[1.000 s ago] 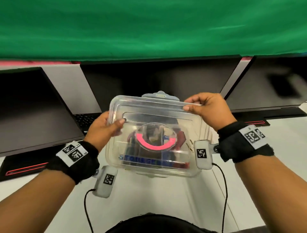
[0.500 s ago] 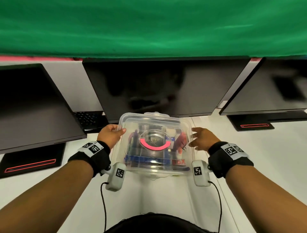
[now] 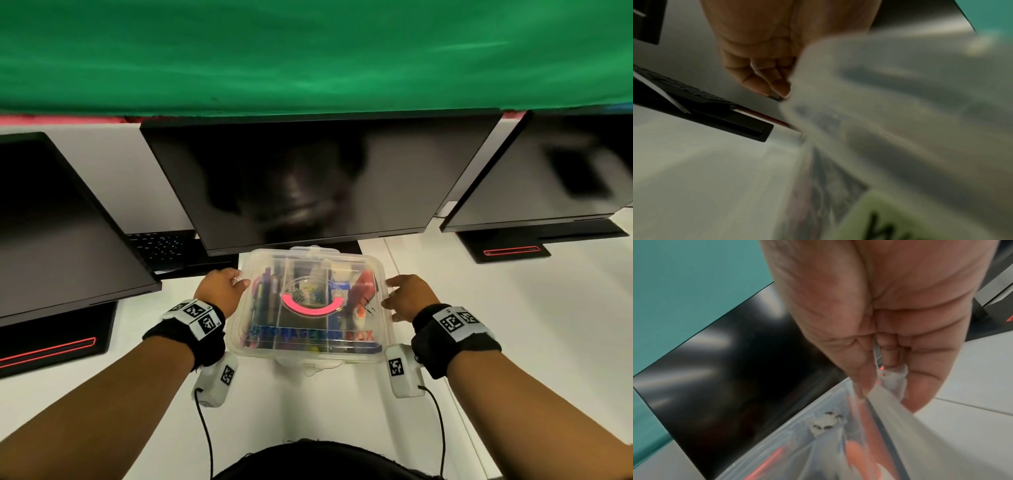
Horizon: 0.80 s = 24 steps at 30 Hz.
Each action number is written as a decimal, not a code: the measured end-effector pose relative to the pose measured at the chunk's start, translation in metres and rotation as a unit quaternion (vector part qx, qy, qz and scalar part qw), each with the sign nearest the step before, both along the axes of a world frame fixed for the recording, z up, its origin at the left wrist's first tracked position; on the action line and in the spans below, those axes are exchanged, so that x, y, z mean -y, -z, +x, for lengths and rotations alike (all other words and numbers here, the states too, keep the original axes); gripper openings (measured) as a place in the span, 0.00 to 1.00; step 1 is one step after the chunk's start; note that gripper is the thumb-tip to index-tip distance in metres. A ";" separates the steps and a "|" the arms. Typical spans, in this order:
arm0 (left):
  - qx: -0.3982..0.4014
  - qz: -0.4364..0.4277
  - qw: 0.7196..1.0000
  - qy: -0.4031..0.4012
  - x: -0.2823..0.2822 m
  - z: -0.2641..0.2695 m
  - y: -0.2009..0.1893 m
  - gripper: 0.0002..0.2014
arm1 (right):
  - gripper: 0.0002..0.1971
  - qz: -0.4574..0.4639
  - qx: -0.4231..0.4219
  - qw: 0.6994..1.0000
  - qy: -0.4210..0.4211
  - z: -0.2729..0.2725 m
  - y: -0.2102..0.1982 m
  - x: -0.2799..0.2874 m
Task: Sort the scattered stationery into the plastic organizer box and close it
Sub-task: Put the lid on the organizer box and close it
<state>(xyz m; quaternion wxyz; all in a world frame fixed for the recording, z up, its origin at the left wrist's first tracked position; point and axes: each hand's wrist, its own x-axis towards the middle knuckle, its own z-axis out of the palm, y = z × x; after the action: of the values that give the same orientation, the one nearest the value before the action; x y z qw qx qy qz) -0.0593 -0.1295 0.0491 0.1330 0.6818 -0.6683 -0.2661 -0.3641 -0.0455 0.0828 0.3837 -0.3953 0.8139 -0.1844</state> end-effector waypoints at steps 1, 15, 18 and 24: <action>0.003 0.005 1.000 -0.003 -0.001 0.000 0.001 0.19 | 0.27 0.001 0.001 1.000 0.002 0.000 0.002 0.000; 0.015 0.023 0.999 -0.032 0.002 -0.009 -0.009 0.19 | 0.24 -0.014 -0.184 0.982 -0.035 0.008 0.004 -0.006; 0.059 0.028 0.998 -0.022 -0.001 -0.008 -0.012 0.19 | 0.17 0.002 -0.207 0.977 -0.056 0.010 0.008 -0.005; 0.041 0.047 0.997 -0.033 -0.024 0.007 -0.006 0.19 | 0.14 0.037 -0.178 0.981 -0.075 0.006 0.007 0.004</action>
<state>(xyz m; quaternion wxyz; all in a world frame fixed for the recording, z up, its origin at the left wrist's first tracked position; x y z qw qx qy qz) -0.0522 -0.1051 0.0549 0.0821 0.7195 -0.6368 -0.2647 -0.3583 -0.0496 0.0761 0.2602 -0.4675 0.8432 -0.0518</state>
